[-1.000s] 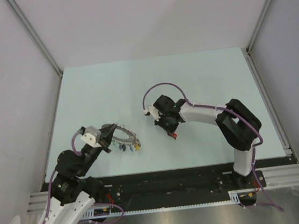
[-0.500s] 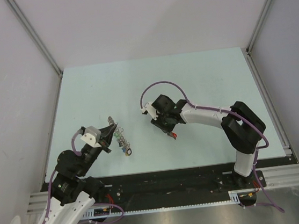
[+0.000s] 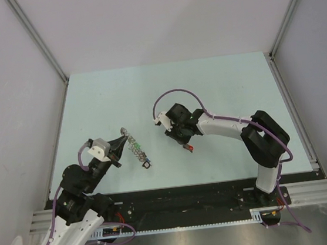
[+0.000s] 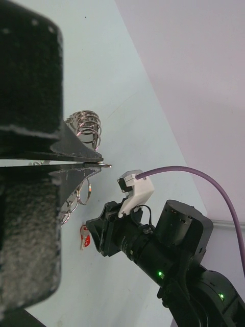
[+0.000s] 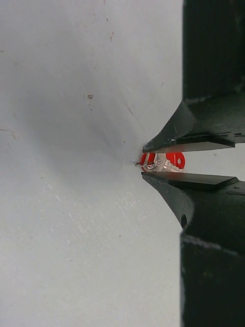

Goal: Put the keys on the keyring

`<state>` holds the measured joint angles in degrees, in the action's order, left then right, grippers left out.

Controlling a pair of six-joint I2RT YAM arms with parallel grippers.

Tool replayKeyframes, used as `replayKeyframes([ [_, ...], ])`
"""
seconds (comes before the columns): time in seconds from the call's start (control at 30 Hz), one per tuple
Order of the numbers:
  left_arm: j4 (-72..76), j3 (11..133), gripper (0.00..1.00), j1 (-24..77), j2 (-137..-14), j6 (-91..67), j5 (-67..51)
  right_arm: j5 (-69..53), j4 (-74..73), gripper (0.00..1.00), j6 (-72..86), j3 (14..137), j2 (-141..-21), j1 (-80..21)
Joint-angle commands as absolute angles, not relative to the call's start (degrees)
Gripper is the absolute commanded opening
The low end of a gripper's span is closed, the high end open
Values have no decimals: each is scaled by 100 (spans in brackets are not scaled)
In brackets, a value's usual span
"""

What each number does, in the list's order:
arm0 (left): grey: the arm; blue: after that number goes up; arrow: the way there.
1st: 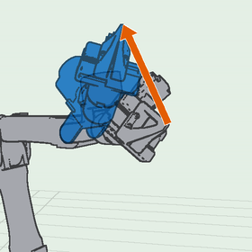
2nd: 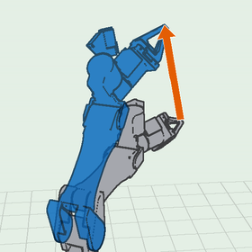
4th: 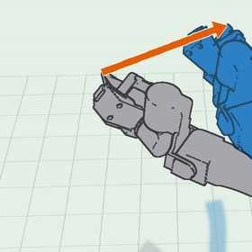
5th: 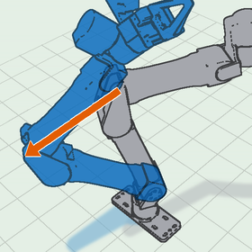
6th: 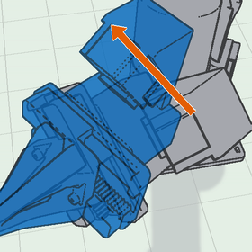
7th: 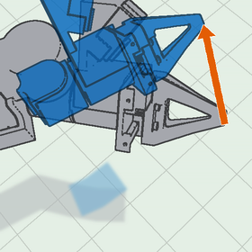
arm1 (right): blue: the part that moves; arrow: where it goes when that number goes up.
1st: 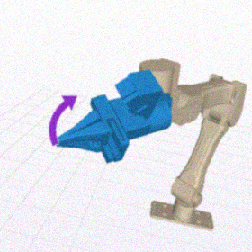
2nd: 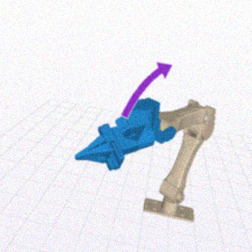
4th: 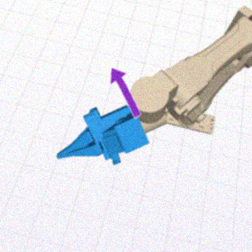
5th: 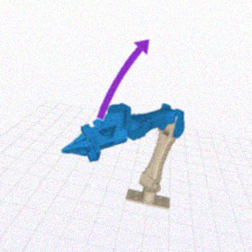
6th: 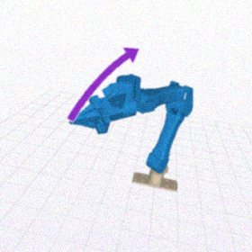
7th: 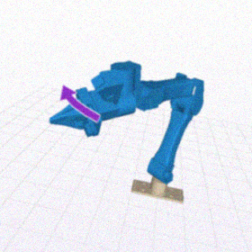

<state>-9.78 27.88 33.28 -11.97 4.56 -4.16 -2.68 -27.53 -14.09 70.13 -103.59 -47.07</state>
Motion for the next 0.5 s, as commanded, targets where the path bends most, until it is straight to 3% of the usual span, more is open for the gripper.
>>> replayKeyframes([
  [0.0,-598,2848,0,3340,-1143,519,-413,-351,-2698,25,-1459,7110,-10468,-4702],
  [0.47,-598,2848,0,3340,-1178,519,-431,-281,-2795,22,-1380,7058,-10564,-4693],
])
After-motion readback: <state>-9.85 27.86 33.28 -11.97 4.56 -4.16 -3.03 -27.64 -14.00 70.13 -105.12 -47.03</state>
